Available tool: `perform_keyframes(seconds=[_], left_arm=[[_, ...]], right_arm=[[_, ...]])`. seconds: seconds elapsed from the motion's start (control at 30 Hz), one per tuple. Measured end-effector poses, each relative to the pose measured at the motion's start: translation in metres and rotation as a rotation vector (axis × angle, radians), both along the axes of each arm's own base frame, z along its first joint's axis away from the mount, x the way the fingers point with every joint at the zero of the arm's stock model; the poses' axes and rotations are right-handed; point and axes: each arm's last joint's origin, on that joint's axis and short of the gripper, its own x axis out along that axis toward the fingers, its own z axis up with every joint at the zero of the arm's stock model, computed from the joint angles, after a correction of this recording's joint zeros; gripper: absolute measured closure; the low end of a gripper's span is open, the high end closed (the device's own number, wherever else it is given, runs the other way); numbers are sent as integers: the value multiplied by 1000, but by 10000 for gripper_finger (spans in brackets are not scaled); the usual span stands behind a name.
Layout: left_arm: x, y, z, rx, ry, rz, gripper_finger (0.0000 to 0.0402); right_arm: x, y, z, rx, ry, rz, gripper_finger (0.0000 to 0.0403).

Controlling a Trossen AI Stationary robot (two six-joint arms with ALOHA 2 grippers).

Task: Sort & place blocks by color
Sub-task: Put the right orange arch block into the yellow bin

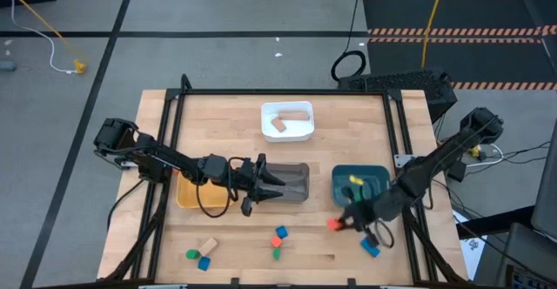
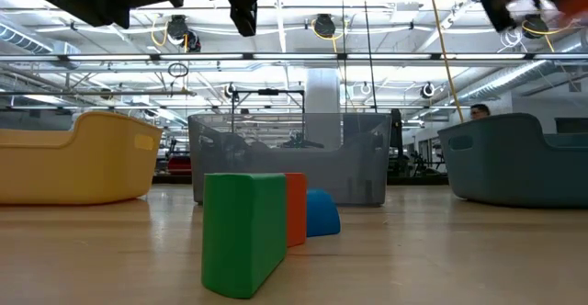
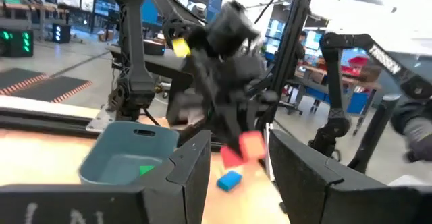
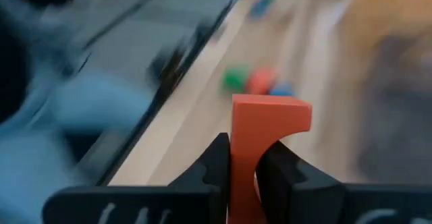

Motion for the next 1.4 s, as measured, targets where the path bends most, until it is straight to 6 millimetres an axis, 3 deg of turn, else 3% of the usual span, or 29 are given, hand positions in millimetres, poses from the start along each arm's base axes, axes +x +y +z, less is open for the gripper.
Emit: perform_keyframes(seconds=[0.27, 0.47, 0.6, 0.9, 1.17, 1.4], left_arm=[[-2, -8, 0, 286, -71, 49, 247], [0, 1, 0, 354, -71, 142, 216], [2, 12, 0, 309, -52, 193, 175], [8, 28, 7, 290, -66, 248, 86], [14, 36, 16, 352, -82, 283, 76], [15, 42, 16, 388, -82, 307, 75]], right_arm=[[21, -26, 30, -145, -355, -275, 364], [40, -49, 41, -267, -519, -367, 362], [50, -65, 38, -319, -528, -386, 361], [76, -87, 37, -197, -682, -400, 361], [92, -99, 29, -139, -805, -384, 360], [91, -106, 32, -202, -828, -552, 360]])
